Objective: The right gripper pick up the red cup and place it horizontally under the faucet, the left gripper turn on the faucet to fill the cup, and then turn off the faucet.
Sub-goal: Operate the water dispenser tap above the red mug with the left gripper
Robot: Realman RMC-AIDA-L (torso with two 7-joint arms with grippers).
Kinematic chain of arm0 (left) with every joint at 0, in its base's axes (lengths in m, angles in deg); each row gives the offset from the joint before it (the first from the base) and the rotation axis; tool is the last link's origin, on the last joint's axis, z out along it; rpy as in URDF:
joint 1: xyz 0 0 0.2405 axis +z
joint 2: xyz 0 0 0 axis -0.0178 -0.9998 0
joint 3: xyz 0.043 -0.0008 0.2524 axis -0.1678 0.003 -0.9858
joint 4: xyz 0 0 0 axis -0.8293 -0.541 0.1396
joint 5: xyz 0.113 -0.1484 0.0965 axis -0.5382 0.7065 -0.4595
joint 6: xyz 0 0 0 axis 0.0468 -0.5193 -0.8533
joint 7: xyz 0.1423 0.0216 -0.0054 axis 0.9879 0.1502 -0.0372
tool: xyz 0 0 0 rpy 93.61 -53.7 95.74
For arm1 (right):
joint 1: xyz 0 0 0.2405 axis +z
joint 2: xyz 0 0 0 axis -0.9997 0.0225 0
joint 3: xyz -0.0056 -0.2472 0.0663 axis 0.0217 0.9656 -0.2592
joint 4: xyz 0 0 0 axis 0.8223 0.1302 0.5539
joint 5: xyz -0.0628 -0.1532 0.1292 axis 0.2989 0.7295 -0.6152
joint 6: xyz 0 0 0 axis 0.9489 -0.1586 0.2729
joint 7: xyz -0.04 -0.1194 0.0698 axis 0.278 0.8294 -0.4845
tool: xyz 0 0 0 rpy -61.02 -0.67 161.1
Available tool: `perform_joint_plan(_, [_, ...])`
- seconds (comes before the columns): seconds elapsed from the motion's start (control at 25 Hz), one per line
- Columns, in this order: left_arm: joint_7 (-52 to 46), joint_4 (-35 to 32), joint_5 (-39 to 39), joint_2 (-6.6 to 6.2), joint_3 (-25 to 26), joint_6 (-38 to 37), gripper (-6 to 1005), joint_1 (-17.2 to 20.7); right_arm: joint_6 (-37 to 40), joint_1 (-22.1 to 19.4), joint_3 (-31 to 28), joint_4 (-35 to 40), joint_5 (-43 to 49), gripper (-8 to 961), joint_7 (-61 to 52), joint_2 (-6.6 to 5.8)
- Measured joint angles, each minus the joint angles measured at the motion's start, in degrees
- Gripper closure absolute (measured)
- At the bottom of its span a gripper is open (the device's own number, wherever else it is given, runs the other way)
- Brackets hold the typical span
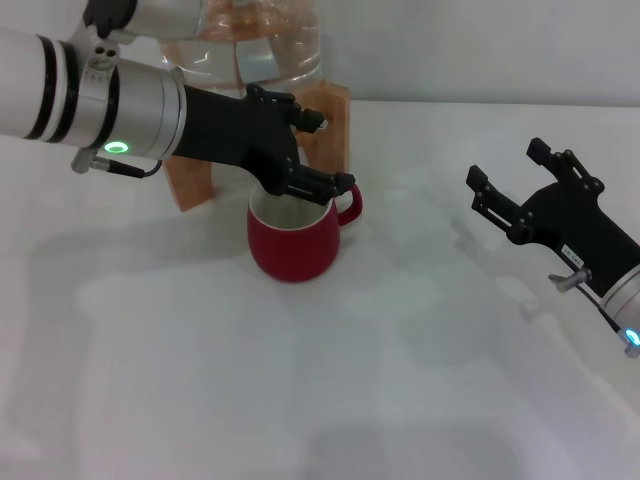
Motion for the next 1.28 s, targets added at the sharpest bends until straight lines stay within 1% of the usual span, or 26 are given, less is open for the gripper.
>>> perform_joint_plan(1.28, [0.4,0.2,-0.7,0.17,0.0,-2.0,125,0.0,0.6,-0.1,0.2,0.0,0.0,94,0.0,0.0])
